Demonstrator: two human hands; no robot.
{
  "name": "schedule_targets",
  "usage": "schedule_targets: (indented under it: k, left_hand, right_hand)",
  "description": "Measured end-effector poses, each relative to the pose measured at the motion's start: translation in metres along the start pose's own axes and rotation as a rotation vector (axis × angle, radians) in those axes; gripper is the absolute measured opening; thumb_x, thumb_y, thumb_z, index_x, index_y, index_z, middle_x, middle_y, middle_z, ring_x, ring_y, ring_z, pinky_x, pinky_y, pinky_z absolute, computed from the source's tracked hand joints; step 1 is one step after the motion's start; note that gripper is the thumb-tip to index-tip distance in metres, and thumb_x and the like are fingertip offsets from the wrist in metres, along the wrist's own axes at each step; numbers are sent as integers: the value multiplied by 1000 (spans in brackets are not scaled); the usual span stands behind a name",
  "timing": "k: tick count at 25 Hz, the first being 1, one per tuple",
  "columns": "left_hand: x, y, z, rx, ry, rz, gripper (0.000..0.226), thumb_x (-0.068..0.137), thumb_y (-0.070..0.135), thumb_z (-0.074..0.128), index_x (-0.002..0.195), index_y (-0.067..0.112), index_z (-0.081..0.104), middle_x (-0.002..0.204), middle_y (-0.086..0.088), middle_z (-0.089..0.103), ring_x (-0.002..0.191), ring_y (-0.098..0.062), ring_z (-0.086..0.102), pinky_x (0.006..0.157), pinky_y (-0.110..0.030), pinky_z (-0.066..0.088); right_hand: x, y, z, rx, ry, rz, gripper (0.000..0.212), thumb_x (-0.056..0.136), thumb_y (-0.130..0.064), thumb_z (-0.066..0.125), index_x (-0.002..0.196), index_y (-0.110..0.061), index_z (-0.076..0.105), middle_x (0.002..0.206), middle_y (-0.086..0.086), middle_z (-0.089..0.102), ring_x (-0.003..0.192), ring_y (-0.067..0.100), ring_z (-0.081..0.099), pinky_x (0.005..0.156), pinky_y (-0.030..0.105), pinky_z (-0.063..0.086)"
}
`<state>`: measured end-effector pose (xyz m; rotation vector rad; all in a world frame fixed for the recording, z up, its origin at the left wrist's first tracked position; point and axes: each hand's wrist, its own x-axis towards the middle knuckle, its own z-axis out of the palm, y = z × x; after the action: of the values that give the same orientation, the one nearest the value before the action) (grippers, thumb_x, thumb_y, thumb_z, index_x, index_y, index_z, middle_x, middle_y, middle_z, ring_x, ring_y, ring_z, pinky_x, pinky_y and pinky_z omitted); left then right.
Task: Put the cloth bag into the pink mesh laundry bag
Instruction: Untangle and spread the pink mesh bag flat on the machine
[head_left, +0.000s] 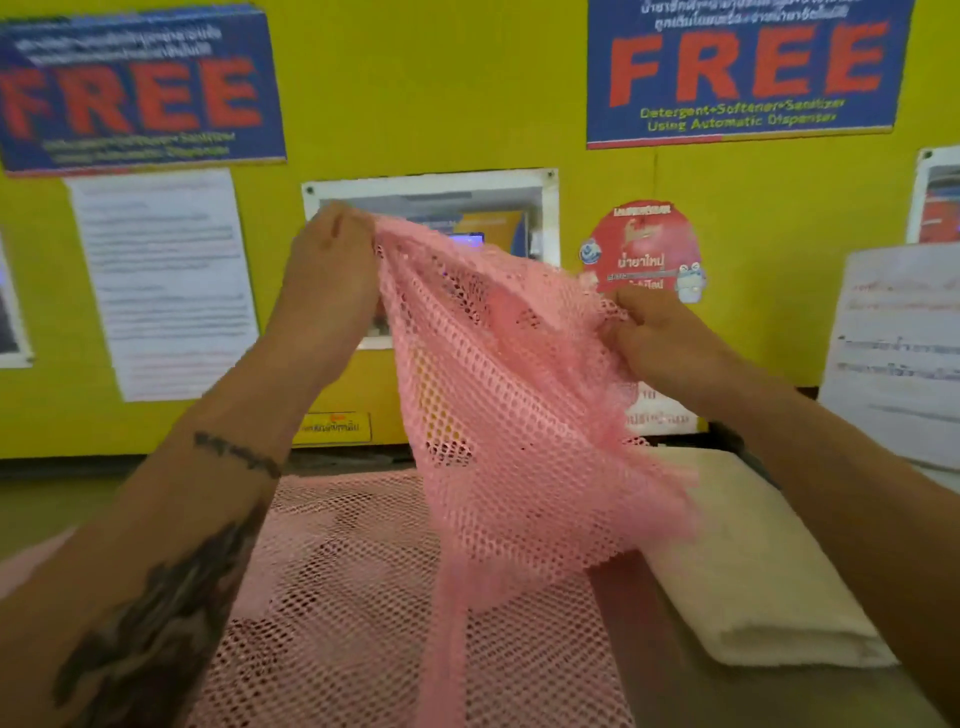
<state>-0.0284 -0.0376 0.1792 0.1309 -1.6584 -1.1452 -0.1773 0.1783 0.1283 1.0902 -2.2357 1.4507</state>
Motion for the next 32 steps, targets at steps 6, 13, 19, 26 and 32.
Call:
schedule_targets:
  k: [6,13,19,26,32]
  left_hand:
    - [-9,-35,-58,-40,-352,-105,27,97,25,48,71,22,52,62,6,54,55,-10,48,50,-19,45]
    - [-32,-64,-47,-108,-988,-504,21,91,29,57,101,13,66,100,-17,73,94,-32,72,82,-42,58]
    - [-58,-76,42,816,-1189,-230,39,95,42,50,130,27,55,133,1,60,116,-17,58,100,-40,47]
    - [-101,-86,82,922,-1270,-25,44,82,25,63,125,31,54,125,8,60,110,-16,59,95,-36,50]
    - [-86,-63,61,515,-1031,3,51,88,4,53,116,46,61,128,16,61,111,-7,60,97,-29,49]
  right_hand:
    - [2,2,-21,476,-145,156,22,99,-9,47,92,-16,67,70,-8,75,61,5,69,55,19,56]
    - [-8,29,-44,745,-101,358,28,96,-27,49,82,-15,71,77,0,71,71,14,68,82,37,50]
    - [-22,28,-69,463,-212,398,25,86,-35,56,85,-13,68,64,3,59,53,16,56,58,31,46]
    - [-31,48,-29,-773,-451,293,34,98,-24,48,124,-8,64,138,10,55,117,25,53,91,31,43]
    - [-27,77,-14,-509,-598,316,28,93,-19,46,113,-19,66,120,2,66,102,19,63,80,28,49]
